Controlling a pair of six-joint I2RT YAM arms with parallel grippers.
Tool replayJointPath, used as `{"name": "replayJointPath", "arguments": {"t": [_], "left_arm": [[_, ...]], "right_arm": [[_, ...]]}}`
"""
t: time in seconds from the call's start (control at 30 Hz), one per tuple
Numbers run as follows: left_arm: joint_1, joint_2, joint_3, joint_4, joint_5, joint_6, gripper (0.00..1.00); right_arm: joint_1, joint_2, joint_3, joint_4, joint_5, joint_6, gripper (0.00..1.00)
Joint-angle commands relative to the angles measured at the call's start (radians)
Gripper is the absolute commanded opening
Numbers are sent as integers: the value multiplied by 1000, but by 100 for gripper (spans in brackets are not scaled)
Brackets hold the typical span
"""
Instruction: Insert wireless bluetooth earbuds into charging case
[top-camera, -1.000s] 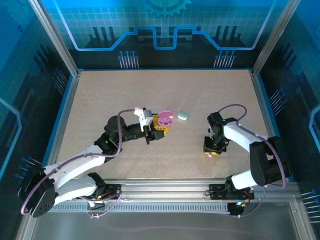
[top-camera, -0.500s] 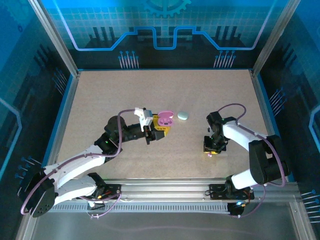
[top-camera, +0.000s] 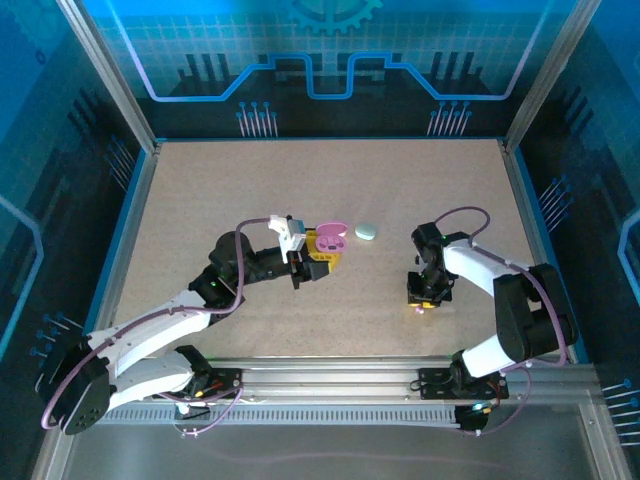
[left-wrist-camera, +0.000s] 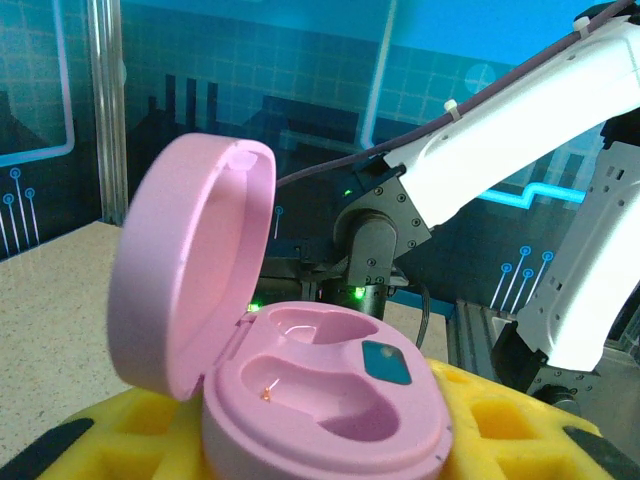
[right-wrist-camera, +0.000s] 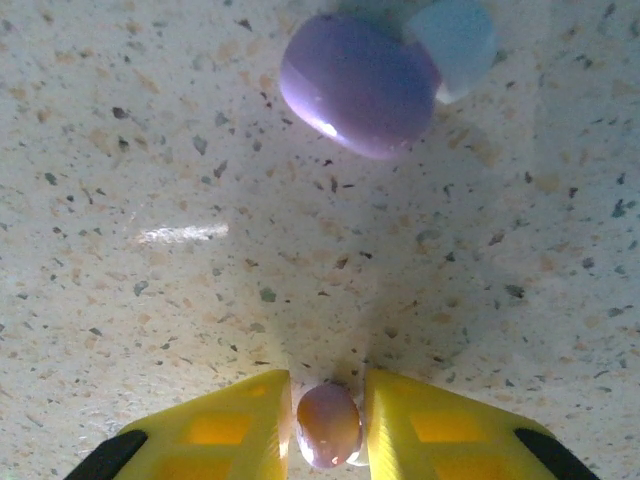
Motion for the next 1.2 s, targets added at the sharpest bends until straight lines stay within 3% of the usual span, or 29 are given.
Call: {"name": "replayJointPath", "arguments": {"t": [0.0,0.3,0.53,0.7,0.93,1.03,1.17], "left_arm": [[-7,-10,3,12,-5,-5,28],[-6,-7,2,10,-3,-6,28],[-7,-14,1,8,-20,-1,29],[-5,-27,-4,-14,-51,20,28],[-2,-67,-15,-58,-123,65,28],[1,-73,-19,-78,-142,83,29],[3,-75,-20,-81,-145,99,29]], "right_arm": [[14,17,19,-13,7,6,26],[20,29,21,-16,8,7,24],[21,-70,50,-34,-47,0,18],[11,-235,100,21,-341,-1,18],[-10,-316,190,262,-918,99,18],[-9,-305,220,339,-1071,139,18],[-10,-291,261,372,-1166,172,18]]}}
